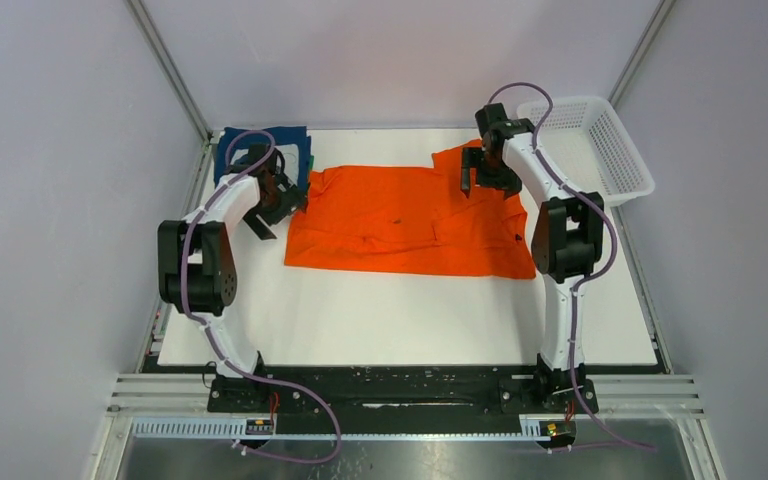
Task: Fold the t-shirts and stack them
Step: Fold the flattened tshirt in 1/3 of the way
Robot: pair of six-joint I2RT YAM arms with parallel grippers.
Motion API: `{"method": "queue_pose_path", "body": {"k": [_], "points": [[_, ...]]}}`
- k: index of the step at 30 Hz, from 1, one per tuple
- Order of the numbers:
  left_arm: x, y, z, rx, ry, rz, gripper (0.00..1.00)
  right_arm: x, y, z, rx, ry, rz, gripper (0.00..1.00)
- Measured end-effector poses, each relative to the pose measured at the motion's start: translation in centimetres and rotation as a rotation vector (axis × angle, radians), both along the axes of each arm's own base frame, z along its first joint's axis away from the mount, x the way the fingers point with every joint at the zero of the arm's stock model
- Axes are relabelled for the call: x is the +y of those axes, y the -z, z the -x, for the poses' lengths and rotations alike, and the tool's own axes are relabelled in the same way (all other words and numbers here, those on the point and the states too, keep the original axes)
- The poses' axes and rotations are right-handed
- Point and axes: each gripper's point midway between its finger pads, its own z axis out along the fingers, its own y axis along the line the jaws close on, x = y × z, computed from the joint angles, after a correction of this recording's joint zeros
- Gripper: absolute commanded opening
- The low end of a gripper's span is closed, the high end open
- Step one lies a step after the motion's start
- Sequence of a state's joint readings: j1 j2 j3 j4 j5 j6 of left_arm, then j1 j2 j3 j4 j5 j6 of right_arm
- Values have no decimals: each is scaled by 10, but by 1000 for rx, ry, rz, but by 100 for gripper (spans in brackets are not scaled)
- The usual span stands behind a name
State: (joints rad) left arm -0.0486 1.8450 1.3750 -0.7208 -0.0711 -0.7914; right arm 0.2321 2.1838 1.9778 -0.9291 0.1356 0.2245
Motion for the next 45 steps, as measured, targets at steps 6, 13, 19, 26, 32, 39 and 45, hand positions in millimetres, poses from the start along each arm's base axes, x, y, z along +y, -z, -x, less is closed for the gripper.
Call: {"method": "queue_pose_path", "body": {"k": [6, 13, 19, 26, 32, 39, 45], "points": [[-5, -38, 13, -87, 16, 23, 99, -1, -5, 27, -41, -5, -34, 100], [-55, -29, 22, -132, 141, 176, 99, 41, 16, 90, 7, -59, -262, 100], [-83, 32, 23, -4, 191, 246, 99, 60, 49, 86, 45, -44, -335, 99], [-82, 32, 47, -56, 198, 238, 99, 52, 67, 130, 99, -14, -352, 99], [-86, 33, 108, -39, 201, 243, 99, 36, 67, 198, 136, 17, -364, 99], [-93, 35, 184, 18, 199, 240, 99, 22, 67, 264, 190, 30, -368, 99], [-82, 29, 217, 41, 164, 209, 99, 15, 56, 281, 178, 20, -356, 99]]}}
